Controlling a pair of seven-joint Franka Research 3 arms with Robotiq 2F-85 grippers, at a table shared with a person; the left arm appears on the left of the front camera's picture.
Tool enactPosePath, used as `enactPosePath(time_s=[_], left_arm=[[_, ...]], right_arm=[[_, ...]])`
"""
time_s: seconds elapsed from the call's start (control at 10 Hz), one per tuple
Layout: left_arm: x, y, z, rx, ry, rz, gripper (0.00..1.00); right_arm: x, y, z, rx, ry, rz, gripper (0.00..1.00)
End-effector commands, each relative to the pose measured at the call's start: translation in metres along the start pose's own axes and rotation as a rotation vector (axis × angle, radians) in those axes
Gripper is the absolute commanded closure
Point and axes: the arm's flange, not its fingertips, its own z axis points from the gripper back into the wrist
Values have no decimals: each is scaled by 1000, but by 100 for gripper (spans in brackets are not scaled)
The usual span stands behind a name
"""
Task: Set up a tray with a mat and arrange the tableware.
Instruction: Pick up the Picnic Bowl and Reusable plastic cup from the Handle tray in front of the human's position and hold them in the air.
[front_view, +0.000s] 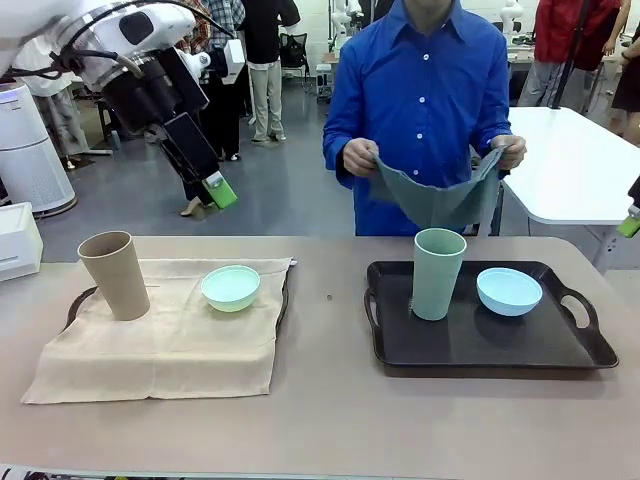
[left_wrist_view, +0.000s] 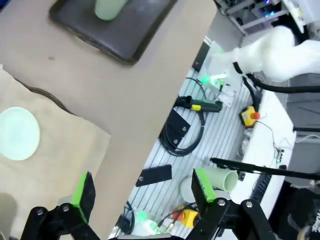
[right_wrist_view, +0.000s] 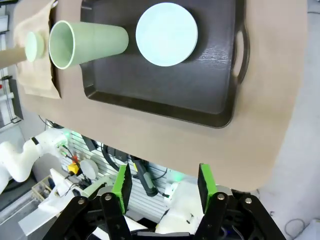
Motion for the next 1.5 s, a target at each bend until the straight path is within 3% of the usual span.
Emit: enactPosePath(time_s=[0.0,0.4,0.5,0.6,0.7,1.0,1.4], left_arm=[[-9,0,3,78,-47,-12,0],[-3,0,10,52,-48,-1,0],[20,12,1,67,2,-66,0],[36,15,-7,110,-31,-132,0],[58,15,-12,119,-37,-282,0],[107,9,-66,160,-85,-521,0],[162,15,-148,160,-85,-653,0]], right_arm=[[-7,3,7,0,-6,1,30],[-5,2,7,0,-13,4,30],[25,14,0,-41,55,63,30],[44,25,-9,-64,81,93,30],[61,37,-15,-108,82,86,30],[75,46,-33,-291,76,6,30],[87,45,-59,-367,25,-35,30]])
